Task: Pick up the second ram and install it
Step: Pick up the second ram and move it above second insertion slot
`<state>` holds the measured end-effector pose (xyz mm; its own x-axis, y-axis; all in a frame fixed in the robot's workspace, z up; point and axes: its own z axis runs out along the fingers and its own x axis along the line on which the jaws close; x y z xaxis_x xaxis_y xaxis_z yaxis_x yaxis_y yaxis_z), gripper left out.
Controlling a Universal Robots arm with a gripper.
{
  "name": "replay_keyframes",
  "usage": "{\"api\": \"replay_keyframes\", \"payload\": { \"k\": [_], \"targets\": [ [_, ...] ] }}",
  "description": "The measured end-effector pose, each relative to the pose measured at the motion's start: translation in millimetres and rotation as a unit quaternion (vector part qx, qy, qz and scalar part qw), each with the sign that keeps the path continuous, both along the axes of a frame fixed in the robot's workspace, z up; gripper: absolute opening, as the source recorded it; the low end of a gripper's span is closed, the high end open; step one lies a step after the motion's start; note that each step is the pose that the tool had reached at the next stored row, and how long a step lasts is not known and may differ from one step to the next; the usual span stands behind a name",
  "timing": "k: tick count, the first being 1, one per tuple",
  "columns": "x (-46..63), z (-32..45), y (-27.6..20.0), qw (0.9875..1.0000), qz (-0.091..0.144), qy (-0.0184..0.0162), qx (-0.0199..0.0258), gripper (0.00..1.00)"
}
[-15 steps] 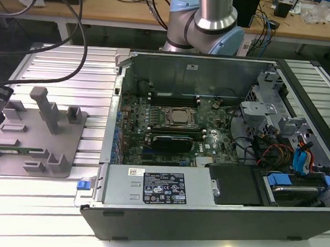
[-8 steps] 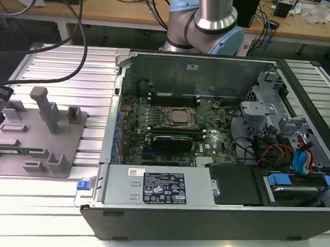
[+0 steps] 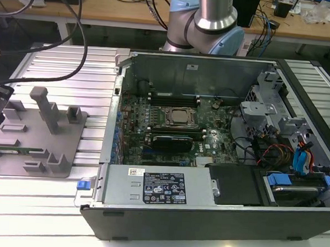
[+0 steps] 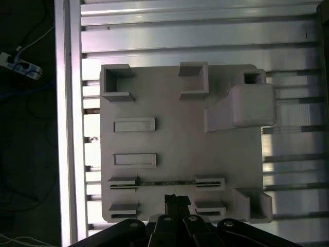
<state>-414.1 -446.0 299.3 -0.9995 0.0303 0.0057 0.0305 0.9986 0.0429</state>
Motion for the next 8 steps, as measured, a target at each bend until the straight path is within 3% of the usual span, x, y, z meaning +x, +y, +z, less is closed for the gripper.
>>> {"api": "replay_keyframes", "payload": {
  "k": [5,6,8],
  "targets": [
    [0.0,0.0,0.0,0.9992,0.041,0.0000,0.0000,0.08],
    [0.0,0.0,0.0,0.9979,0.065,0.0000,0.0000,0.08],
    [0.0,0.0,0.0,0.9961,0.088,0.0000,-0.0001,0.08]
  ]
}}
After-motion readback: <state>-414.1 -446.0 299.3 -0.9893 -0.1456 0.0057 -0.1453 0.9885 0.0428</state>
